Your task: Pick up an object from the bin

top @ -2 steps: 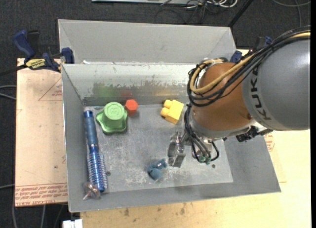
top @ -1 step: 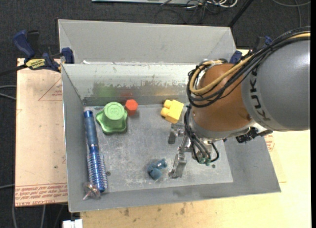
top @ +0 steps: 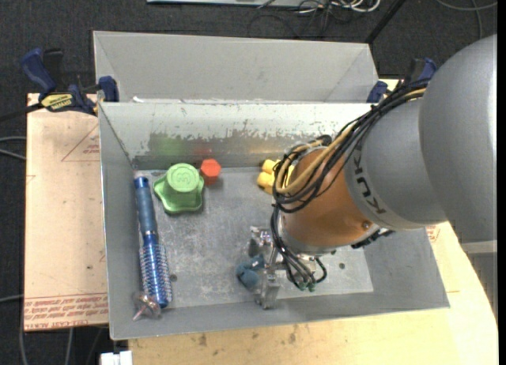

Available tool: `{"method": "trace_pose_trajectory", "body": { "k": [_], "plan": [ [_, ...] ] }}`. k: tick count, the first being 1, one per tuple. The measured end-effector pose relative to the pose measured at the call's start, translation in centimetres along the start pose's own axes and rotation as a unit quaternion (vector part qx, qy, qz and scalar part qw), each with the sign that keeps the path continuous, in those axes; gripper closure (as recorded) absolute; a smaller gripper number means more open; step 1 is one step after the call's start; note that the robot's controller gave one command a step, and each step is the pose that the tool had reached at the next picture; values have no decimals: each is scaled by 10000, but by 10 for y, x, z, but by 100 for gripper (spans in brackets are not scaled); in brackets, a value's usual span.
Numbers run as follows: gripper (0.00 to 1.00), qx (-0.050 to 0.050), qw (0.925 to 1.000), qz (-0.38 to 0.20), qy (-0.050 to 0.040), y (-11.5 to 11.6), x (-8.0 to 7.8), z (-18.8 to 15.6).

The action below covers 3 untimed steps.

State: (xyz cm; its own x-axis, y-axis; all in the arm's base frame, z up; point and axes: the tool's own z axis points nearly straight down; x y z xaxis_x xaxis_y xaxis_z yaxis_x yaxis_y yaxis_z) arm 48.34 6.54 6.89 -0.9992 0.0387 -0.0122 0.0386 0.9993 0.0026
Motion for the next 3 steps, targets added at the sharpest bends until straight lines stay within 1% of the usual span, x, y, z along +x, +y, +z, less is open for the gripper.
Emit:
{"method": "trace_pose_trajectory", "body": {
  "k": [1,2,3],
  "plan": [
    [0,1,10000,-45,11,0,-2,-2],
    [100,7,10000,-47,60,0,1,-1],
    [100,16,9872,1597,40,-5,-8,-50]
  ]
}}
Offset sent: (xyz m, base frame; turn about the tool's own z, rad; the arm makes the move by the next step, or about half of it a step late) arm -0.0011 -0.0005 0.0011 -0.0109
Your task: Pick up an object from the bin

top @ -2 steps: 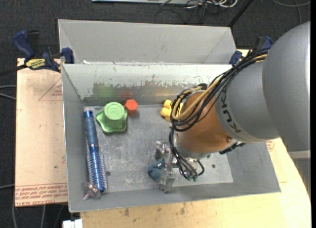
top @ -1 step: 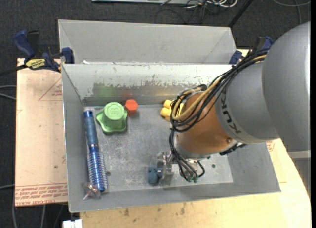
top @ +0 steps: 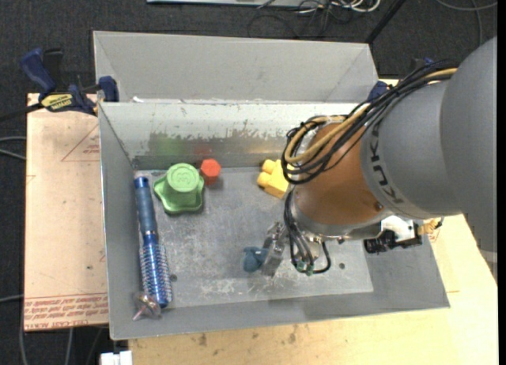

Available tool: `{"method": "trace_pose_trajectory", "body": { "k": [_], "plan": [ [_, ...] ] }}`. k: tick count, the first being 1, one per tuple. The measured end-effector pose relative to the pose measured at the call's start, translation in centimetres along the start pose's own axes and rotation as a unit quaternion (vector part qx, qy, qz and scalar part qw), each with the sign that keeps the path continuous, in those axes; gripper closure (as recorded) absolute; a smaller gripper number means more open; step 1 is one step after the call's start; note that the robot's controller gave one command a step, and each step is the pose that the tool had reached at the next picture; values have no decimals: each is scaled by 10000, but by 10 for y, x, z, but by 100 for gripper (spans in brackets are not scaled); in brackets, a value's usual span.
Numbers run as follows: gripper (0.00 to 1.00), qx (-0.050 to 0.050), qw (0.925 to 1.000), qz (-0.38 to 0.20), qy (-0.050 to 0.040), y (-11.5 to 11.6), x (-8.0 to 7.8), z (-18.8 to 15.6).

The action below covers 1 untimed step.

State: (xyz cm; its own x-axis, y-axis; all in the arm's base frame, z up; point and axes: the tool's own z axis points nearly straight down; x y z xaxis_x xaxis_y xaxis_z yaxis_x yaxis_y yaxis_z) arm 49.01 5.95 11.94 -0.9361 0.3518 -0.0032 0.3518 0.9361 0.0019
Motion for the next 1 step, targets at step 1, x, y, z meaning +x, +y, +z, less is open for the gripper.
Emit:
{"method": "trace_pose_trajectory", "body": {
  "k": [1],
  "plan": [
    [100,-18,10000,19,-27,14,-6,-95]
  ]
}}
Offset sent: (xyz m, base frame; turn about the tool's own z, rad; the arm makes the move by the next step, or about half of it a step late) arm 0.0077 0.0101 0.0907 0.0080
